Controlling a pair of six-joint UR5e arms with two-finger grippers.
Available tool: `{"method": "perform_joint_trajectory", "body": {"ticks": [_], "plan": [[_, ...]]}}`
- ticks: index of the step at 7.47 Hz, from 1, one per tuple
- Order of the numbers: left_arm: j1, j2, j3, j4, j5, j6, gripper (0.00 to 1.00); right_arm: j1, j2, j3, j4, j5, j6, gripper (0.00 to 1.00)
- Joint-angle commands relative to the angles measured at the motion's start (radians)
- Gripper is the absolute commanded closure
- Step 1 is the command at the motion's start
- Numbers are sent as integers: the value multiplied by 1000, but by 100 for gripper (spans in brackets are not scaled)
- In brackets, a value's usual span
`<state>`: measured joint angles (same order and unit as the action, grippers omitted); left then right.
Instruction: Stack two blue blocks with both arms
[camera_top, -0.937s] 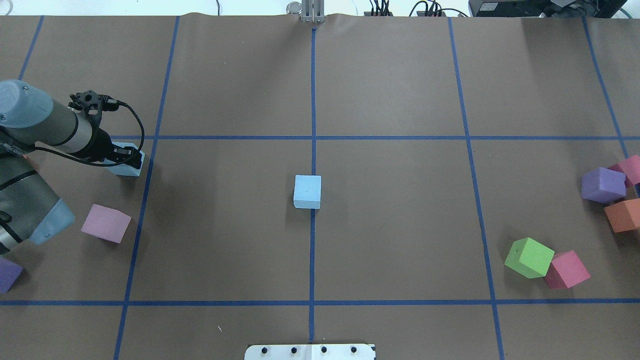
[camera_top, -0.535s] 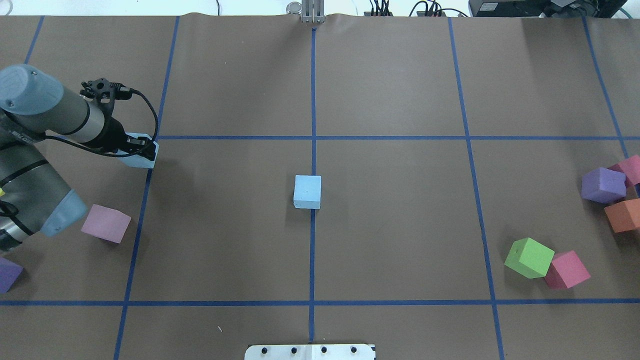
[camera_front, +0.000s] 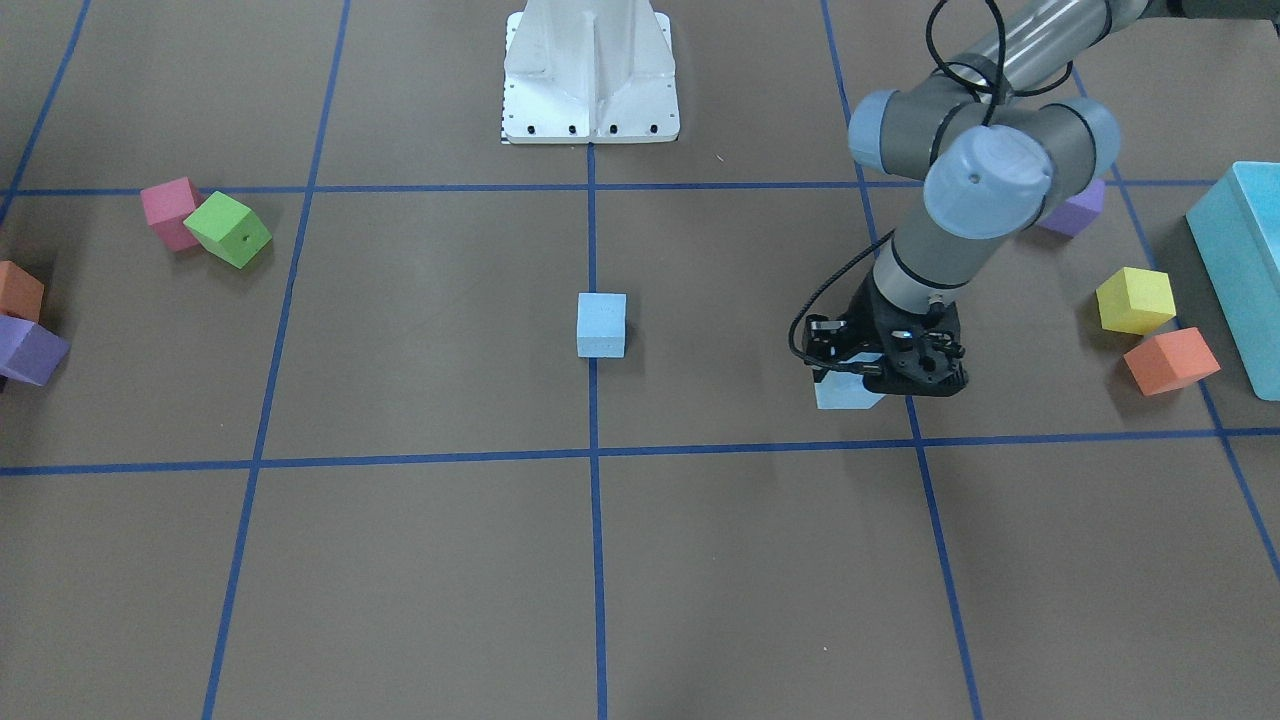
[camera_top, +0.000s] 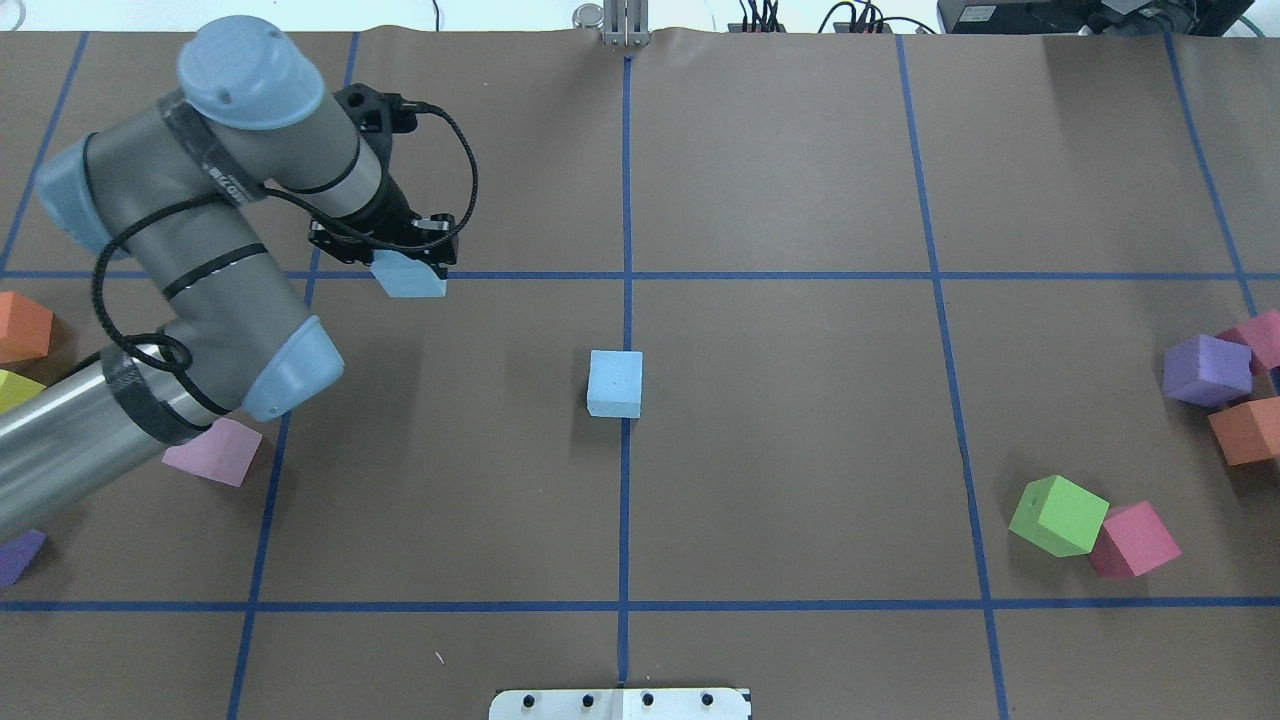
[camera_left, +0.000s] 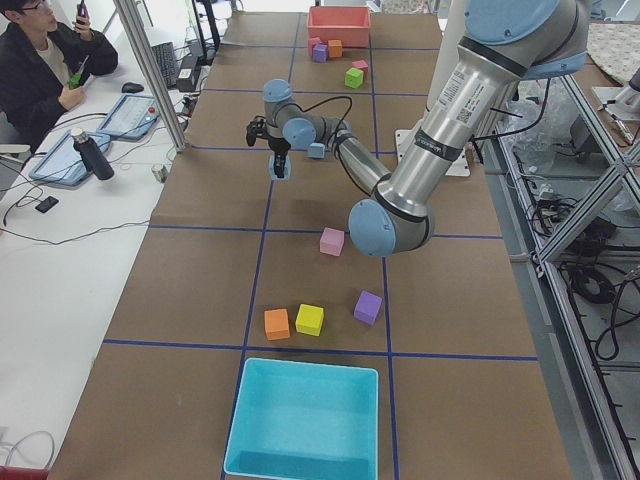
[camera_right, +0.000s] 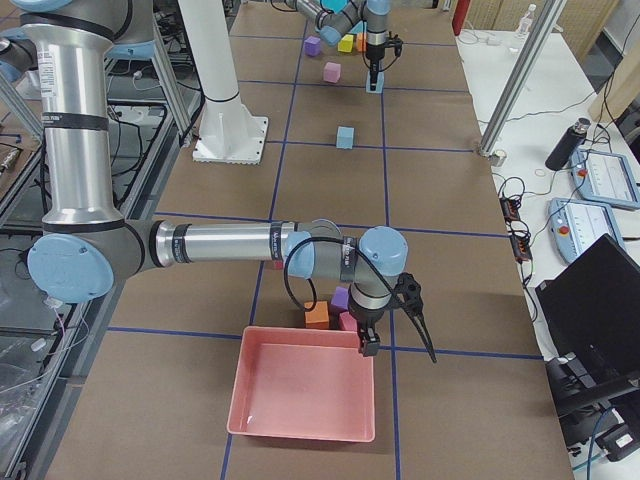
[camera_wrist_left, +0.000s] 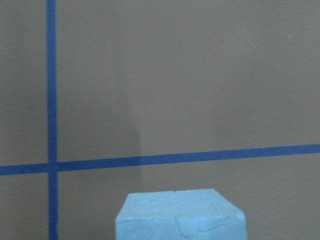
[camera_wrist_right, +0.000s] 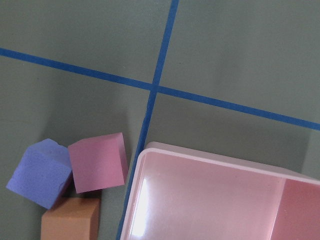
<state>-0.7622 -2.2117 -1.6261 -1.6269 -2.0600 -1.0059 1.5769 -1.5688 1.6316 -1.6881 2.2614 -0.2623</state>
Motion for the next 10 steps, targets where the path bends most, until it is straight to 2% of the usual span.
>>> {"method": "perform_joint_trajectory", "body": {"ticks": [1, 4, 7, 8, 10], "plan": [[152, -145, 18, 97, 131, -112, 100, 0, -8, -12, 13, 1, 0, 0], [221, -255, 76, 136, 150, -114, 100, 0, -8, -12, 13, 1, 1, 0], [251, -270, 118, 127, 199, -100, 100, 0, -8, -12, 13, 3, 1, 0], [251, -270, 118, 125, 199, -100, 95, 0, -8, -12, 13, 3, 1, 0], [254, -264, 118, 124, 199, -97, 76, 0, -8, -12, 13, 3, 1, 0]]}}
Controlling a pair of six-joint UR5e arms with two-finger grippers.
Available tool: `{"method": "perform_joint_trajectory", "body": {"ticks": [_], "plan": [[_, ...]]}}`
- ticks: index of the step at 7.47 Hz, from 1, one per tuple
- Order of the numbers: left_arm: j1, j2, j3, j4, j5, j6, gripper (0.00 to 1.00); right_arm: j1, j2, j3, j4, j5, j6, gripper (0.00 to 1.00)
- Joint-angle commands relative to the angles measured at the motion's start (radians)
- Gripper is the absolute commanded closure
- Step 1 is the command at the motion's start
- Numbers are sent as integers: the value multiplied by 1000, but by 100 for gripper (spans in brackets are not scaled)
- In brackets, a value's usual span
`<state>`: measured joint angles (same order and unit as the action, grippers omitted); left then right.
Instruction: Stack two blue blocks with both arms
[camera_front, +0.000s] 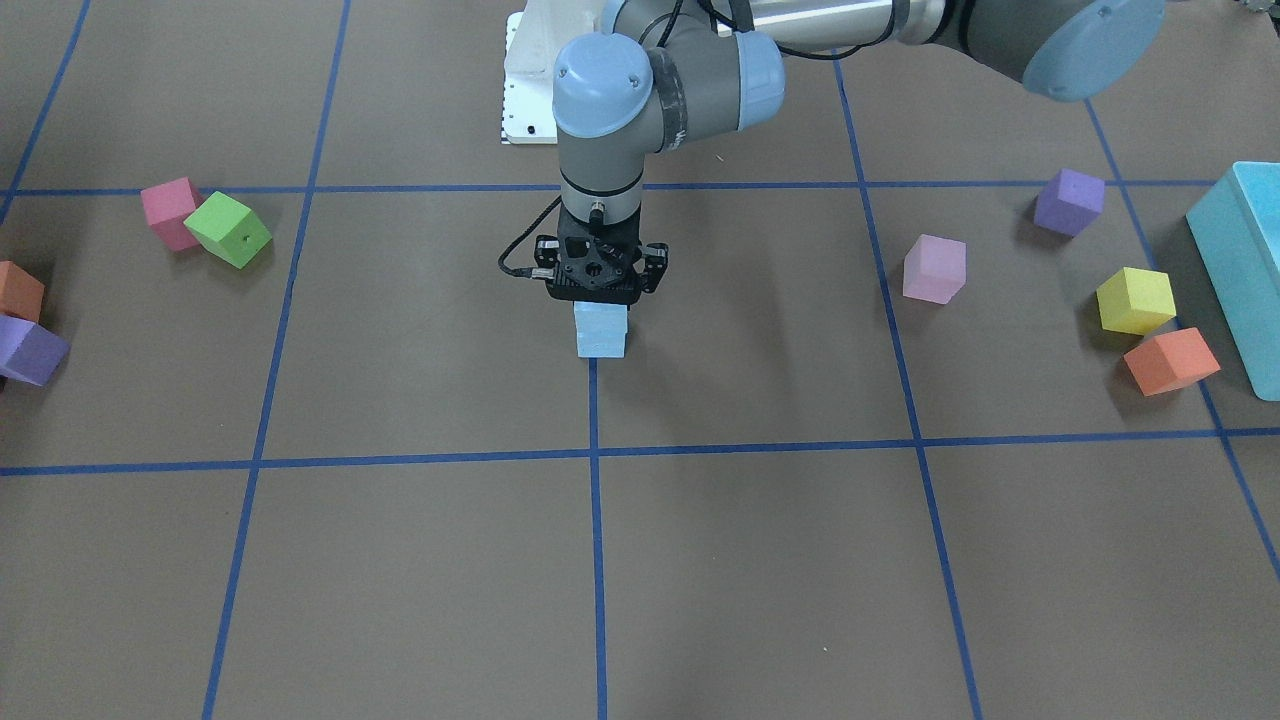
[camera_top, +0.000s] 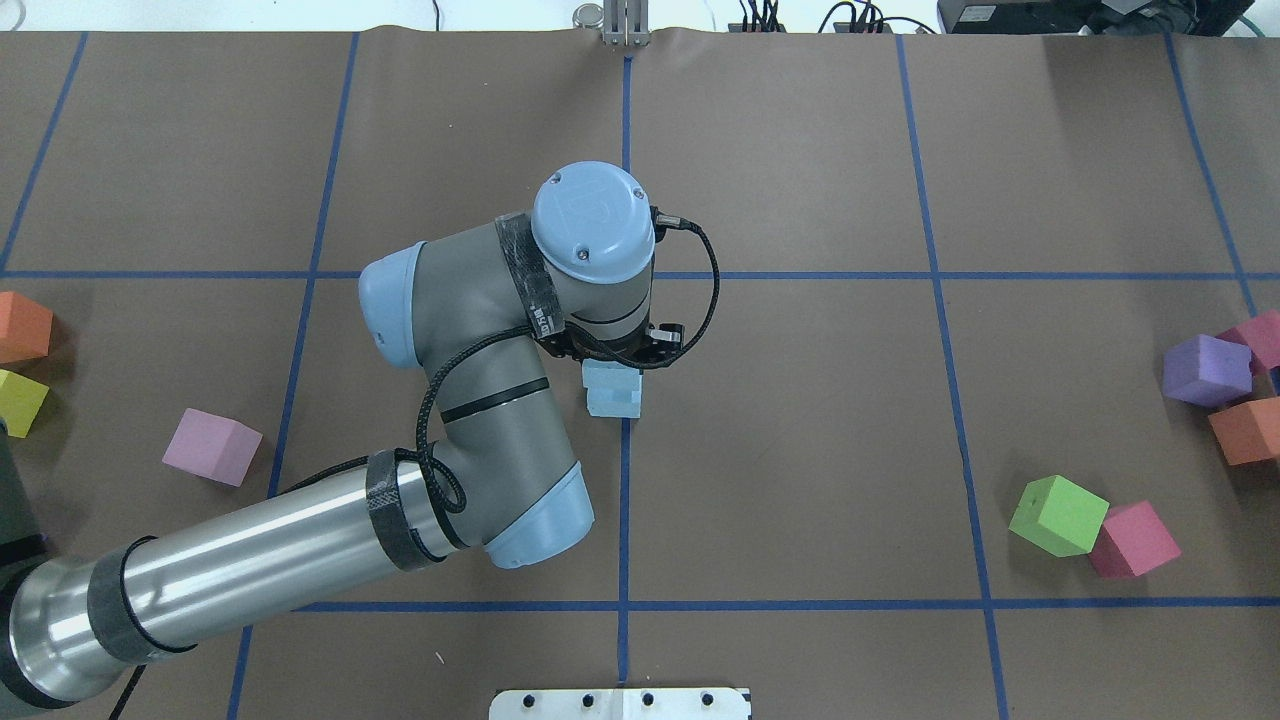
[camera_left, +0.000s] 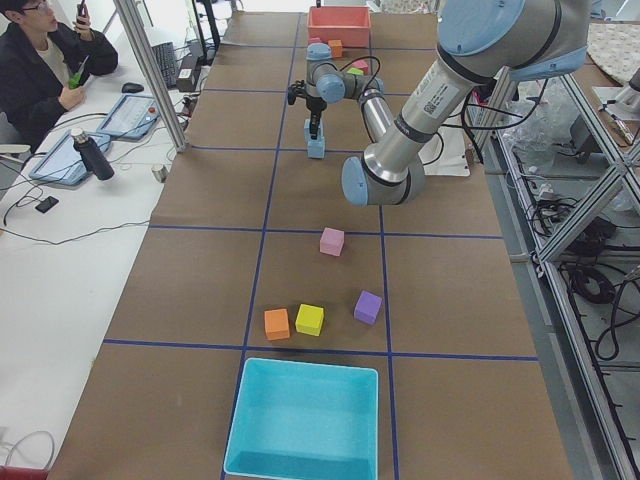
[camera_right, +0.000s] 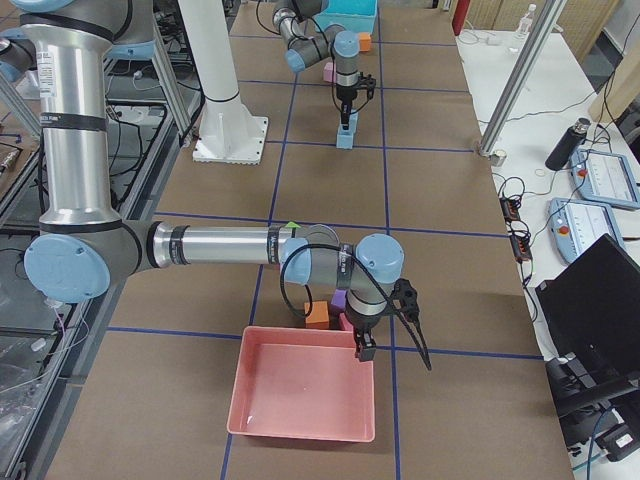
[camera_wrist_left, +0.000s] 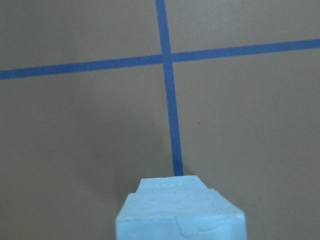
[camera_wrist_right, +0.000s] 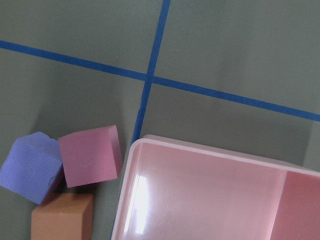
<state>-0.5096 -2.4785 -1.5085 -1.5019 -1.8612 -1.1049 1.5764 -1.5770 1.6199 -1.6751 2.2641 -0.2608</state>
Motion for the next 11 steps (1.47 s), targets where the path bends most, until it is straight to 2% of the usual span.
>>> {"method": "perform_joint_trajectory", "body": {"ticks": [1, 2, 3, 4, 6, 7, 8, 10, 11], "plan": [[2, 3, 2, -3, 0, 2, 72, -1, 0, 0, 0, 0, 0, 0], [3, 3, 2, -3, 0, 2, 67, 0, 0, 0, 0, 0, 0, 0], [6, 3, 5, -3, 0, 2, 56, 0, 0, 0, 0, 0, 0, 0], [8, 3, 11, -7, 0, 2, 41, 0, 0, 0, 0, 0, 0, 0], [16, 6, 34, -44, 2, -1, 22, -1, 0, -2, 0, 0, -2, 0], [16, 6, 34, -46, 2, 0, 8, 0, 0, -2, 0, 0, -2, 0], [16, 4, 28, -44, 2, -3, 3, -1, 0, -2, 0, 0, -2, 0], [-10, 7, -63, -17, -6, -3, 3, 0, 0, 0, 0, 0, -2, 0], [-39, 12, -119, 41, -9, -1, 3, 0, 0, 0, 0, 0, -2, 0]]}}
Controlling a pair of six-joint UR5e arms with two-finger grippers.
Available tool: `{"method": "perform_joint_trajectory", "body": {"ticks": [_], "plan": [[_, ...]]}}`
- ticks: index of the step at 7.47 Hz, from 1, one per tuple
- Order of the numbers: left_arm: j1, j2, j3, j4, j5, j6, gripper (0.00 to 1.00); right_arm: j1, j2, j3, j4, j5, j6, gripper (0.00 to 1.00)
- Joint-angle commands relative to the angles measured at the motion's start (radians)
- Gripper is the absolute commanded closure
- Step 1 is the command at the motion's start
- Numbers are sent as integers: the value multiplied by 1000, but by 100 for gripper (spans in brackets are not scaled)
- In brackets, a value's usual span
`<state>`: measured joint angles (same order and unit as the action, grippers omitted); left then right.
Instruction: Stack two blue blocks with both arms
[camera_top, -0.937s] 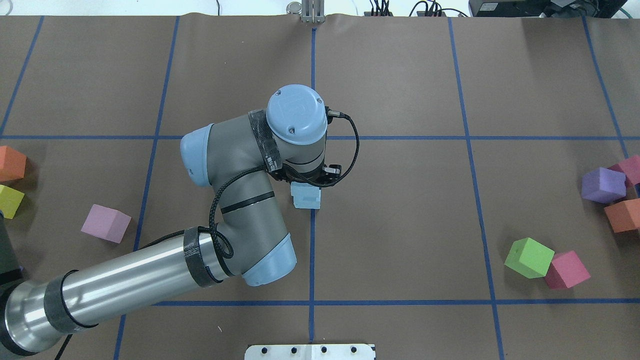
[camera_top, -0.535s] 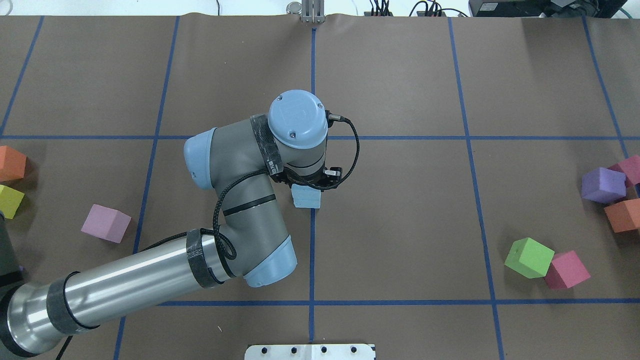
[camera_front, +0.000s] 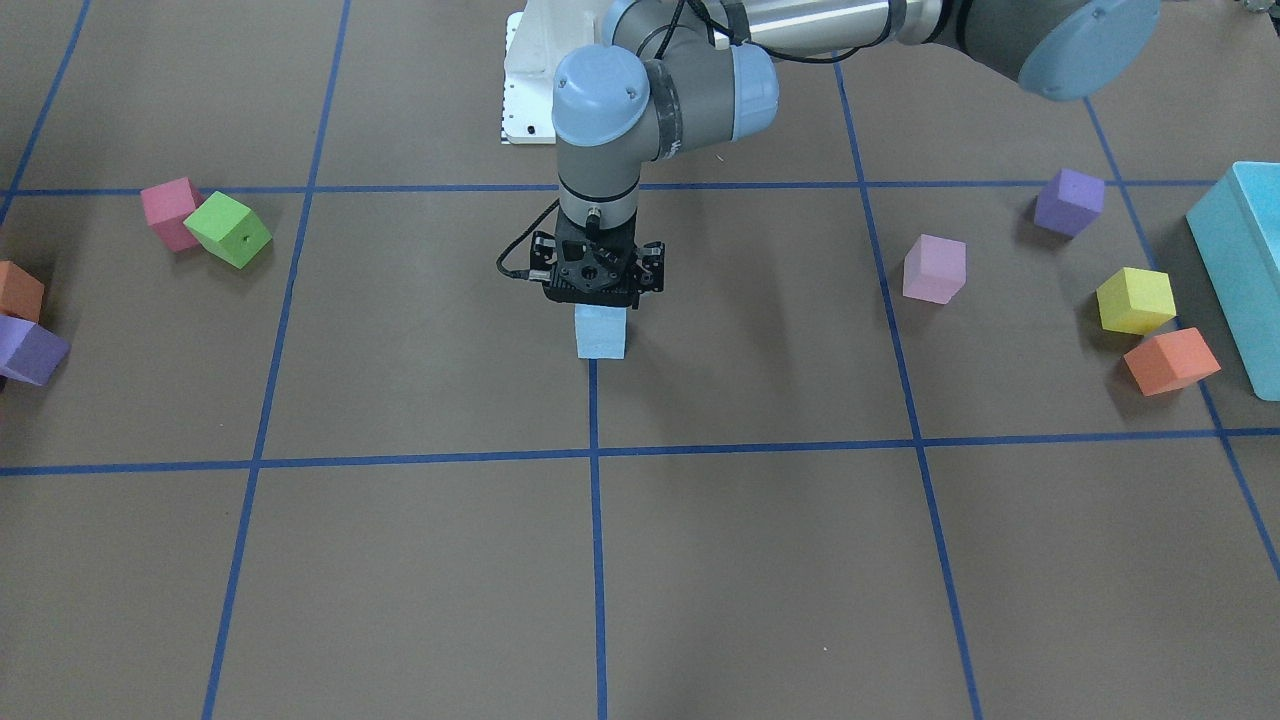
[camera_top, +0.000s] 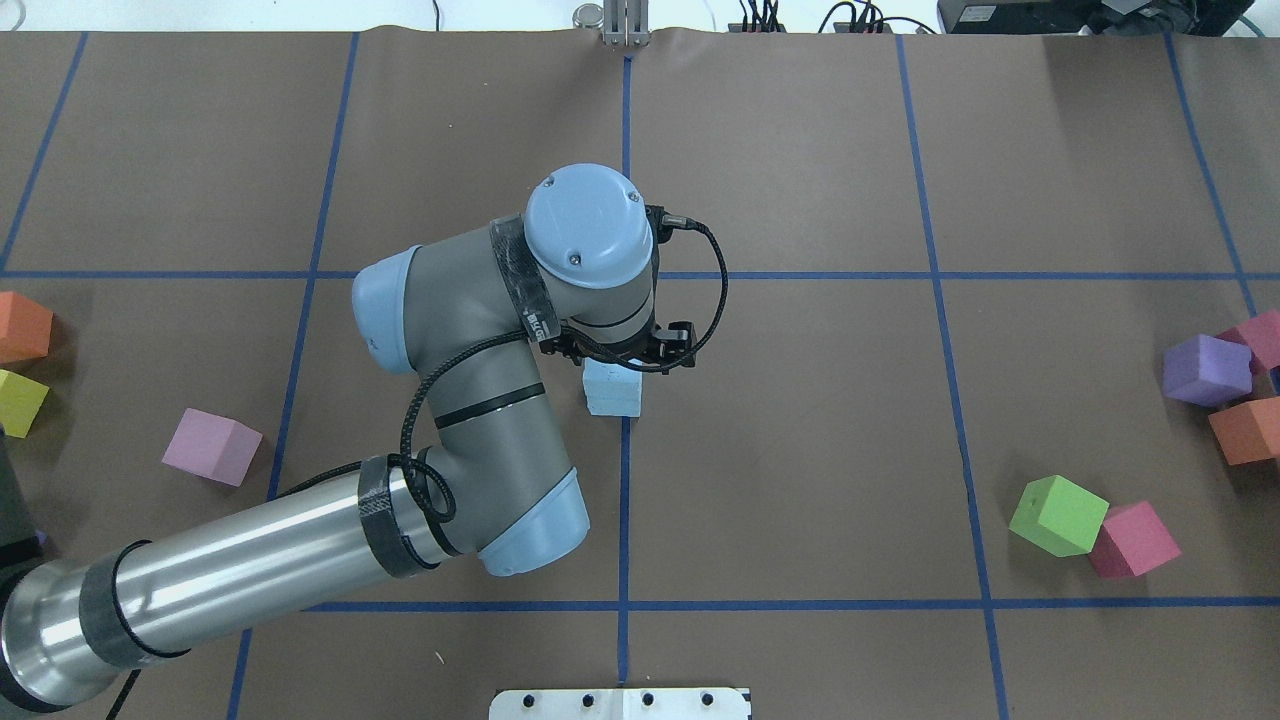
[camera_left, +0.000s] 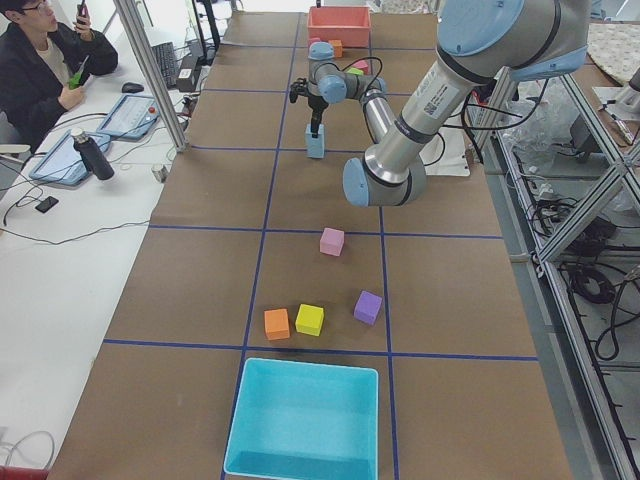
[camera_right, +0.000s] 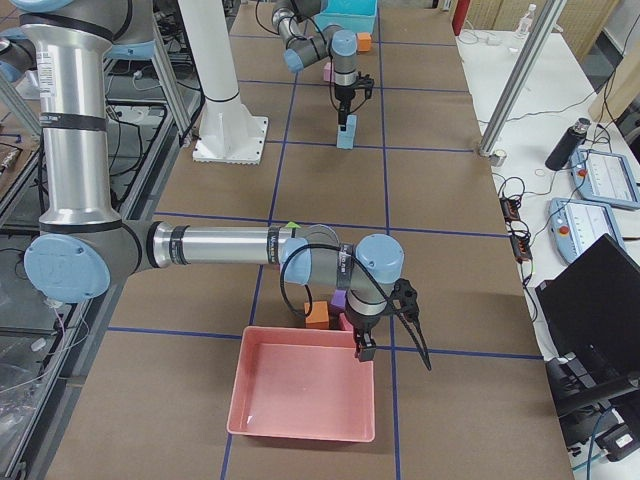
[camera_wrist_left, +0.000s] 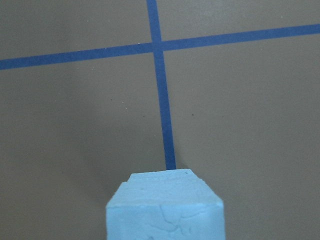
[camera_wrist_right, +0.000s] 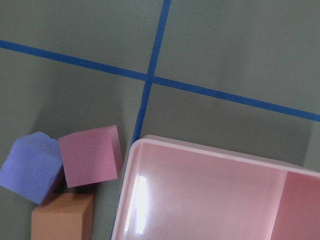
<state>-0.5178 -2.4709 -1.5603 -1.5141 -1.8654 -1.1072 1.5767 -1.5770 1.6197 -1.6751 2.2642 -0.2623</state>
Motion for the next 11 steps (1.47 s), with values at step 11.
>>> {"method": "perform_joint_trajectory", "body": {"ticks": [11], "plan": [[-998, 836, -207, 126, -434, 1424, 2, -1, -15, -1, 0, 0, -2, 0]]}}
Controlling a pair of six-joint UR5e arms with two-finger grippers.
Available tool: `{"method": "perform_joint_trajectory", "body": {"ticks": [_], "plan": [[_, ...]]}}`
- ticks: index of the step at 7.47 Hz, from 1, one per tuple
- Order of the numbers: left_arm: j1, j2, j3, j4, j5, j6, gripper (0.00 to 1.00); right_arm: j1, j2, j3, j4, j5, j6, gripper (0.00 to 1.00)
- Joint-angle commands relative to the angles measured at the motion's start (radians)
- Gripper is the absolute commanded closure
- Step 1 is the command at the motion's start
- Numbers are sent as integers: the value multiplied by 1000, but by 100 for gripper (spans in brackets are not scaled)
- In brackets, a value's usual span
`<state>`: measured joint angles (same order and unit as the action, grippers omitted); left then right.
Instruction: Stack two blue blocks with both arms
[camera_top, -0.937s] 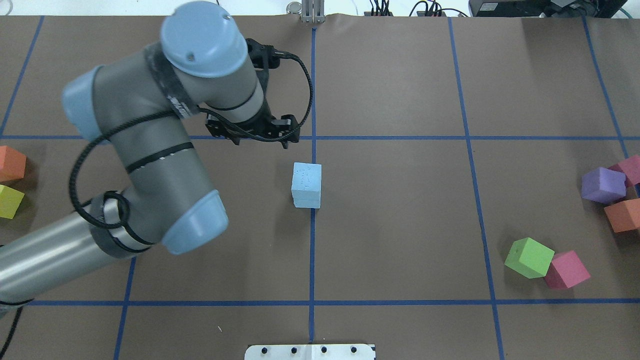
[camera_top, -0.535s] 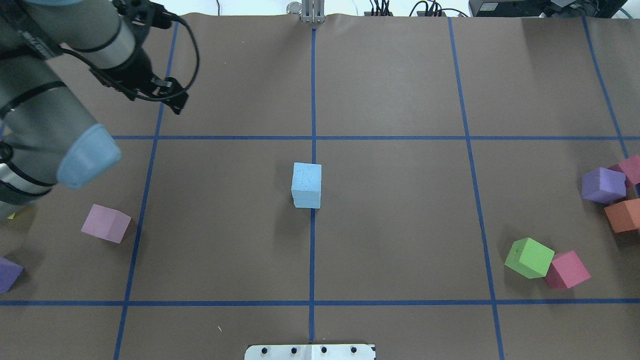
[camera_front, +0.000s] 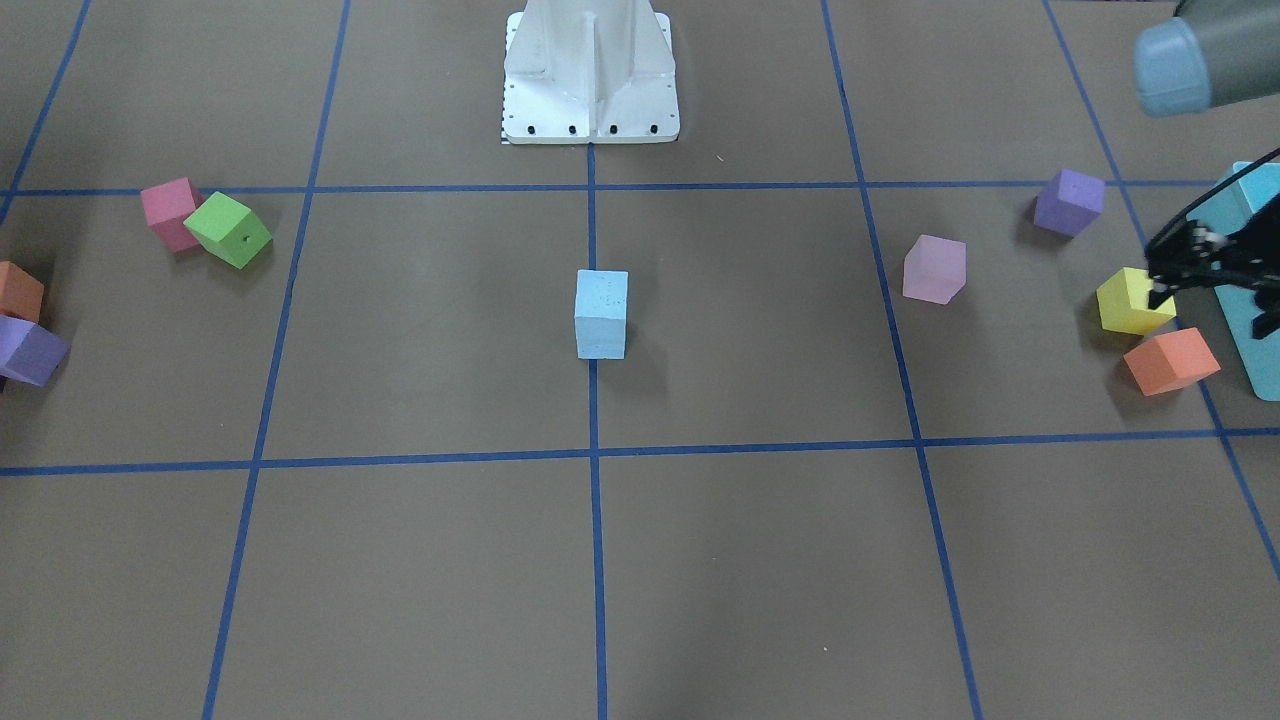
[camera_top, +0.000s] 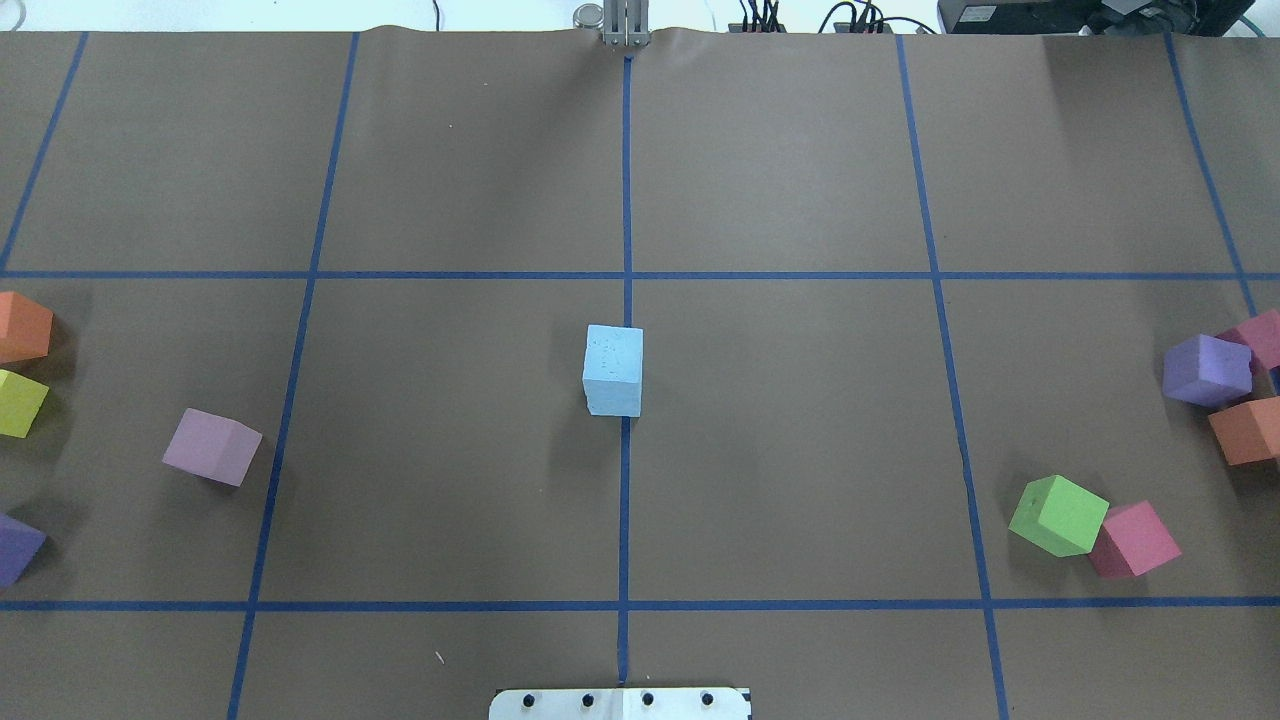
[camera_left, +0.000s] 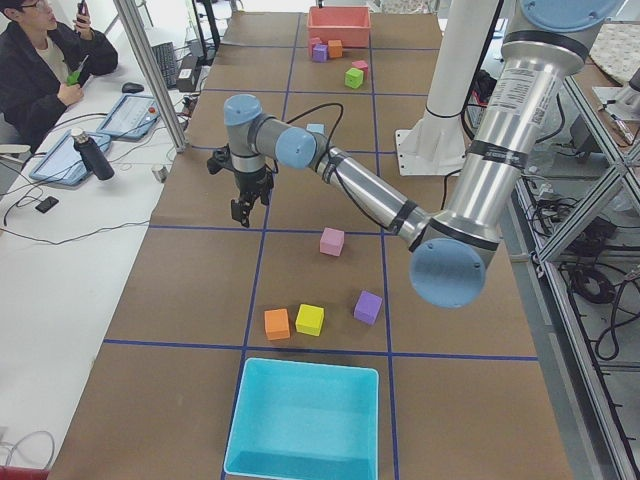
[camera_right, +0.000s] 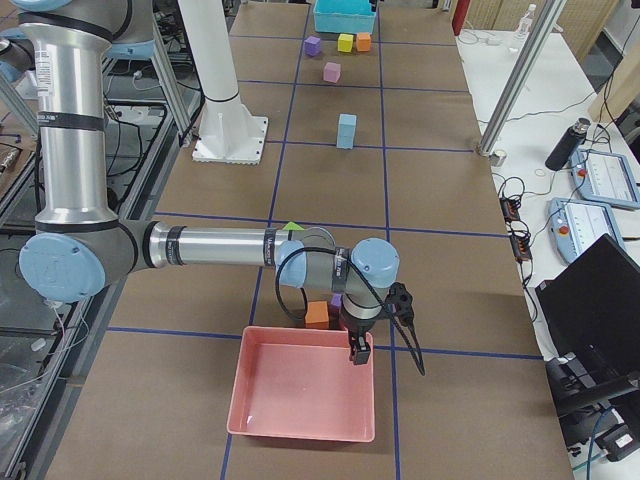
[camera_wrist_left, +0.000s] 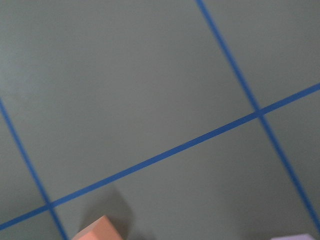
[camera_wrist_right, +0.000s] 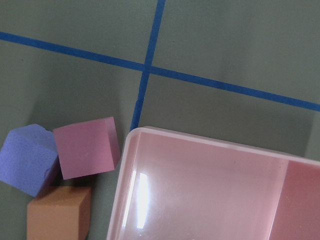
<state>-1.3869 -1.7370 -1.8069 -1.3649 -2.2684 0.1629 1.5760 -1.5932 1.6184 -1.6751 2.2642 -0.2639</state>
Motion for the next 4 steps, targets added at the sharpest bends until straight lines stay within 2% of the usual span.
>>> {"method": "perform_joint_trajectory", "body": {"ticks": [1, 3, 4], "plan": [[-183, 175, 87, -55, -25, 185, 2, -1, 1, 0, 0, 0, 0, 0], [-265, 211, 147, -153, -26, 156, 2, -1, 2, 0, 0, 0, 0, 0], [-271, 211, 147, -155, -29, 80, 2, 1, 2, 2, 0, 2, 0, 0]]}}
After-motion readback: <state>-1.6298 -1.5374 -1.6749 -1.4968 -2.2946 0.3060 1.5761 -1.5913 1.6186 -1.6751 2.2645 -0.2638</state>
